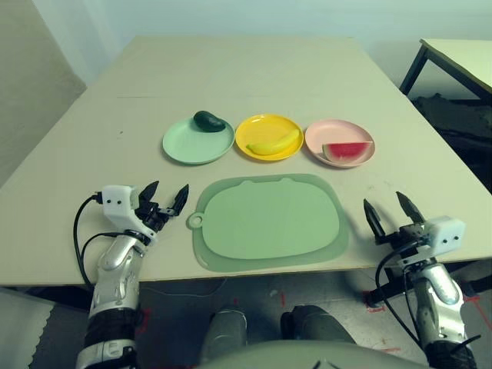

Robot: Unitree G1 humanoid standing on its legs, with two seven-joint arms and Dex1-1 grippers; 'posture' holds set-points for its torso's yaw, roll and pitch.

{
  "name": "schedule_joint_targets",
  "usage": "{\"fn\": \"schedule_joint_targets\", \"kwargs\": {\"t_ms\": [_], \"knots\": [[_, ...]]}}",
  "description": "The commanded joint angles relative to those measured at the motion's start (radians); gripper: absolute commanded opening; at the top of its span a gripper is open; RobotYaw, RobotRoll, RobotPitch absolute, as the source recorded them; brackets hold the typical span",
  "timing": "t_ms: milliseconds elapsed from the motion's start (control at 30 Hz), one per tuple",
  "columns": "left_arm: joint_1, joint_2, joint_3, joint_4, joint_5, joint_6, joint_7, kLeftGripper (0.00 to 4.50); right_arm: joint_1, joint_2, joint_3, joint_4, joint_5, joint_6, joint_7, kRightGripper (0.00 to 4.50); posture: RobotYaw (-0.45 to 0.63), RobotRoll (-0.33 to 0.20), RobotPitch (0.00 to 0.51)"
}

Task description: Place the fruits into color-matched plates.

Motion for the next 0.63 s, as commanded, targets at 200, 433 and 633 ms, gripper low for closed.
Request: {"fn": "schedule_joint_targets", "kwargs": {"t_ms": [200, 433, 633], "knots": [[0.064, 0.021, 0.001, -0.027, 0.001, 0.035, -0.003, 4.48, 0.007, 0.054, 0.06, -0.049, -0.043, -0.003, -0.027, 4.5, 0.13, 0.0, 0.087], [0.084, 0.017, -0.012, -0.068, 0.009, 0.028, -0.01, 4.48, 0.059, 0.065, 0.123, -0.135, -0.084, -0.01, -0.034, 4.5, 0.18, 0.0, 0.08], [0.076, 0.01, -0.015, -0.074, 0.005, 0.03, -0.005, 4.48, 0.079, 0.063, 0.123, -0.159, -0.089, -0.004, -0.062, 4.5, 0.16, 0.0, 0.077]]}}
